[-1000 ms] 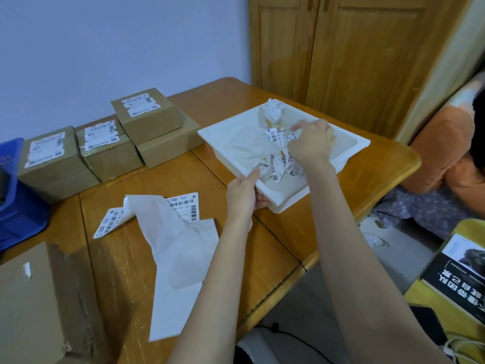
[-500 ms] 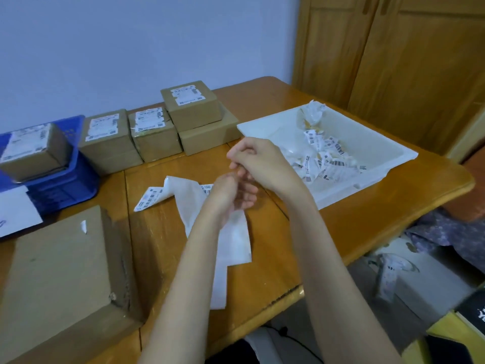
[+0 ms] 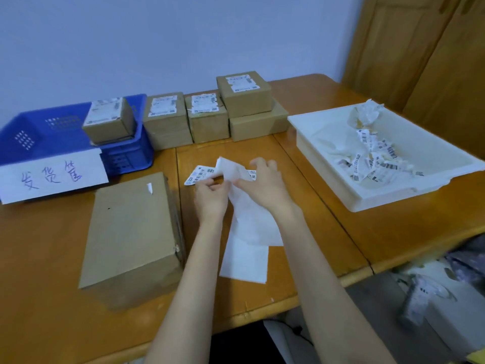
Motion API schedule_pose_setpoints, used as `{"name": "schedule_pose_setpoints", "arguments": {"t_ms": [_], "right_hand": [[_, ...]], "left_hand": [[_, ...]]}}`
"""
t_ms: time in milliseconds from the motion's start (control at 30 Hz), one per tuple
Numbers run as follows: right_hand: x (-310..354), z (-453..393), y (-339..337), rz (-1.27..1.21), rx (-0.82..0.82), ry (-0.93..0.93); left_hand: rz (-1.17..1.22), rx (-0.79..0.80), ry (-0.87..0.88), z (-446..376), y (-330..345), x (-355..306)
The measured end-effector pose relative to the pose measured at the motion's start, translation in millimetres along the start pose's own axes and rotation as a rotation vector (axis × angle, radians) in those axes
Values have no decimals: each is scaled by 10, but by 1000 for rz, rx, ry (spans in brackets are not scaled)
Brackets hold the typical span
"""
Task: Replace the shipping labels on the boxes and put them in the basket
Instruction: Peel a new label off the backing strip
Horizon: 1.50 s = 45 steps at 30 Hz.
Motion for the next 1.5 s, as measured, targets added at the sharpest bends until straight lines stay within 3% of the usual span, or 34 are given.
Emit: {"name": "schedule_pose_setpoints", "arguments": {"t_ms": [67,167,300,367,467,667,867,1100,1500], "right_hand": [[120,-20,22,-47,-66,-67],[258,-37,9,-109,-136,-145],[232,-74,-51,49,-214,-173],[191,-49,-84,7,-276,-184],[153,15,-110,-78,-313,-219],[101,75,-181,-216,-340,-193],[234,60,-195,-102,-388,-278],[165,17,-221,-31,-441,-206],[-125,-5,-216,17,-466,64]], "left_hand": [[33,20,39,9,-2,-21],[118,177,128,107,38,-142],[146,306,218,207,57,-256],[215,335,222,223,78,-271],[362,279,160,194,64,-258],[318,202,214,149,77,-243],[297,217,263,178,129,-239],[193,182,283,174,144,-243],[171,191,143,192,175,-154]]}}
Point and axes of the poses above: each hand's wrist, its own z-axis away from the middle knuckle, its own y-axis out of the palm, x = y × z, the point moved 7 cm from there along -z, towards the middle knuckle, and after that the axes turned 8 degrees about -y, right-handed, at the moved point
